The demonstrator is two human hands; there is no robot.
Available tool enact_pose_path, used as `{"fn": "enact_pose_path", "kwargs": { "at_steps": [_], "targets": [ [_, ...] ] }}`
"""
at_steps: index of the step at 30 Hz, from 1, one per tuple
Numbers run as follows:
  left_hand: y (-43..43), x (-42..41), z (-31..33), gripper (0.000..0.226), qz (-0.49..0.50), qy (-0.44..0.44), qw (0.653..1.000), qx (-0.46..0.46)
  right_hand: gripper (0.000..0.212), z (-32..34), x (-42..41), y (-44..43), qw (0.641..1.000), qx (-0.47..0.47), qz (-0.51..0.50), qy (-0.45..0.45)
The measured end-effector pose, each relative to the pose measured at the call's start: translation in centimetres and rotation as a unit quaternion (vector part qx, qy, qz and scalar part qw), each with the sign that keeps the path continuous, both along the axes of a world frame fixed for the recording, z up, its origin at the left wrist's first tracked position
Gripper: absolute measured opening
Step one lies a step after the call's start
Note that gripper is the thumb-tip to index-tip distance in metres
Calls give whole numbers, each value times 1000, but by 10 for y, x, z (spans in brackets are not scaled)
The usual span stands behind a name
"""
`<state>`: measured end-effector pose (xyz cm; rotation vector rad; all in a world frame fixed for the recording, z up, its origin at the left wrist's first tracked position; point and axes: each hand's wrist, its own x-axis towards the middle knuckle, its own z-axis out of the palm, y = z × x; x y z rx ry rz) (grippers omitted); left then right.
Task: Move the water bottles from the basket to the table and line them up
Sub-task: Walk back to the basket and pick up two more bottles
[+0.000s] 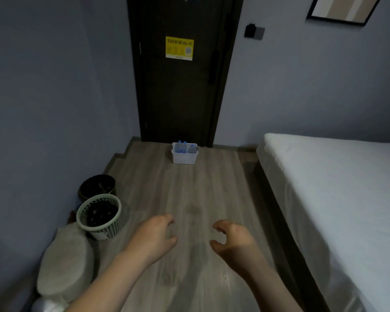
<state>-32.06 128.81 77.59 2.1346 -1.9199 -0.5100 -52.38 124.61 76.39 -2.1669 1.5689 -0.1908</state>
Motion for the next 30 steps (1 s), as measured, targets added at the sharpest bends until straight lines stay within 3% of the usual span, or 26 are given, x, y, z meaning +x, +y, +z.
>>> {"fn": "enact_pose_path", "kwargs": {
  "at_steps": [16,30],
  "targets": [
    [-247,107,-10,42,-6,16,1000,8,43,-22,110,-245,1000,-11,9,-1],
    [-482,160,-28,36,23,24,999,42,43,-34,150,-489,1000,13,-1,-10]
  ]
}}
